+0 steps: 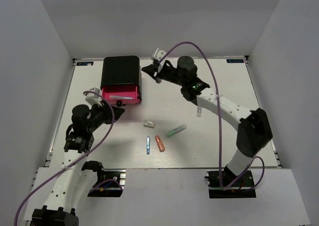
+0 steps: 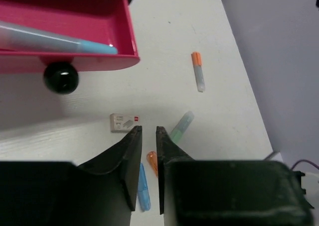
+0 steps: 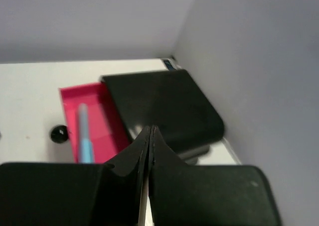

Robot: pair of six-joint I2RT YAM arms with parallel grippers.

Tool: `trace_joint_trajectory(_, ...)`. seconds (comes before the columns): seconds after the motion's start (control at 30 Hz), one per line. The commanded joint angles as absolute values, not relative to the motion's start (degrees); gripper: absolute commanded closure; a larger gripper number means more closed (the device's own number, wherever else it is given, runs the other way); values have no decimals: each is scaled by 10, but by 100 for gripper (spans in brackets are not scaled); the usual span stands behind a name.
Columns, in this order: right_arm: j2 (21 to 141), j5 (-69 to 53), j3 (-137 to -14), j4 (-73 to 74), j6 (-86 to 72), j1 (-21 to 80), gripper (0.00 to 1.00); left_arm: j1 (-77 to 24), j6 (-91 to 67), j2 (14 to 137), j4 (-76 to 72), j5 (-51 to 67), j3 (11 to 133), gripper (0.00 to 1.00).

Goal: Sort the stationery into containers
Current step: Pick up the stationery from the center of the board.

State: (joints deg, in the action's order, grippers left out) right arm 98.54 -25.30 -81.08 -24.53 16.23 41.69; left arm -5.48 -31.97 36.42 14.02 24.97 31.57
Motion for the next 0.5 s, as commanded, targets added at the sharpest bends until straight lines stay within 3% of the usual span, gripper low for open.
trace_joint_trajectory(0.0, 929, -186, -777, -157, 169, 393, 100, -62, -308, 390, 91, 325, 345, 72)
trace_joint_trajectory(0.1, 897, -164, -738, -69, 166, 363, 100, -68, -289, 432, 77, 352, 366, 74)
trace_joint_trajectory(0.33, 822, -189, -607, 40, 195, 292, 62, -129, -234, 543, 90, 347, 431, 70)
trace_joint_trajectory(0.47, 811, -150, -580, 69, 176, 263, 52, -170, -221, 569, 119, 312, 439, 61)
